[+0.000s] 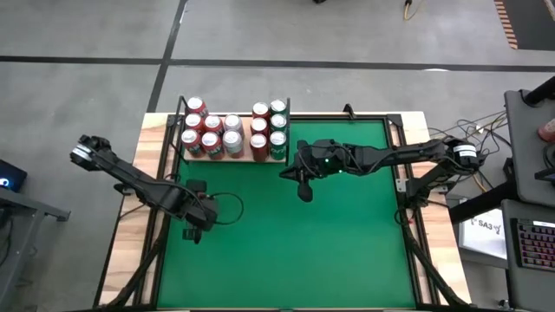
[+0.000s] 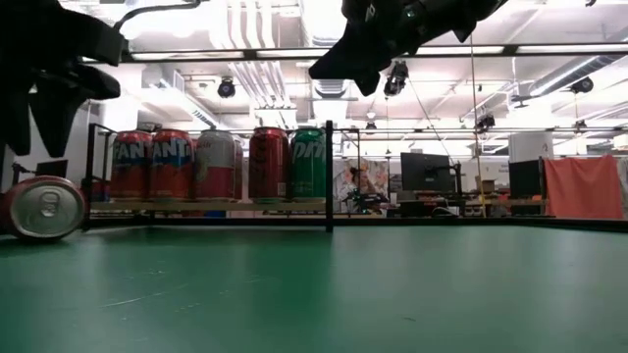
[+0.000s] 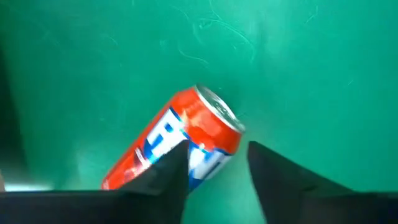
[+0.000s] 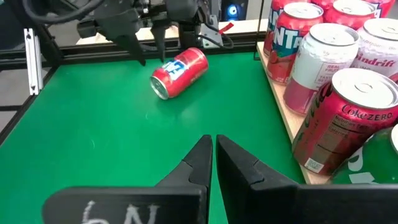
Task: Place canned beverage on shelf
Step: Put the red soda can on the shelf aligned with the other red soda can
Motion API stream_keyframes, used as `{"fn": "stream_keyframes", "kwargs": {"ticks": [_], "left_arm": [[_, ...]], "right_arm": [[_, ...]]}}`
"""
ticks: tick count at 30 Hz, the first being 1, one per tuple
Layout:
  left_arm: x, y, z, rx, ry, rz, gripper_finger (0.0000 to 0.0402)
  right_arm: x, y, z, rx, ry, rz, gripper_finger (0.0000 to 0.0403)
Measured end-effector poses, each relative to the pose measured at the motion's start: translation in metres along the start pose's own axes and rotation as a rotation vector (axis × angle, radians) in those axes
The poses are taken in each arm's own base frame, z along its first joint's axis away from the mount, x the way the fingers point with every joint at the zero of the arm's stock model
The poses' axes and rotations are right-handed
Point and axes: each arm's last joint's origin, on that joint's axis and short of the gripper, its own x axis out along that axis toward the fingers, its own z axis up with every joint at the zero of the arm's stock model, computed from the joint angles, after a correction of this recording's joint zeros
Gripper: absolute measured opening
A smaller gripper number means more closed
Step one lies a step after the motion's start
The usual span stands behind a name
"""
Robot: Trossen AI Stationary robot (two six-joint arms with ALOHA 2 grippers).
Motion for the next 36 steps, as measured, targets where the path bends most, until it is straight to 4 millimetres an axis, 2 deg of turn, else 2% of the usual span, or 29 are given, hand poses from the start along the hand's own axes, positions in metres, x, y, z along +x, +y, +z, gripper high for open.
{"fn": "stream_keyframes", "kwargs": {"ticks": [7, 10, 13, 20, 26, 36], "left_arm": [[0.009, -0.001, -0.002, 0.05, 0.107, 0.064, 0.0282], [0.015, -0.003, -0.004, 0.083, 0.154, 0.054, 0.0321], [0.019, -0.006, -0.003, 0.116, 0.168, 0.053, 0.0343], [0.031, -0.011, -0.004, 0.139, 0.212, 0.012, 0.035], [0.051, -0.016, -0.013, 0.155, 0.269, -0.024, 0.0346], [0.08, -0.02, -0.015, 0.112, 0.258, -0.023, 0.0341]], "right_arm": [[0.0, 0.0, -0.001, -0.004, 0.01, 0.0, 0.0013], [0.0, 0.0, -0.003, -0.013, 0.027, 0.0, 0.0013], [0.0, 0.0, -0.003, -0.019, 0.031, 0.0, 0.0013], [0.0, 0.0, -0.004, -0.028, 0.043, 0.0, 0.0013], [0.0, 0.0, -0.006, -0.027, 0.058, -0.001, 0.0013], [0.0, 0.0, -0.006, -0.025, 0.059, -0.001, 0.0013]]}}
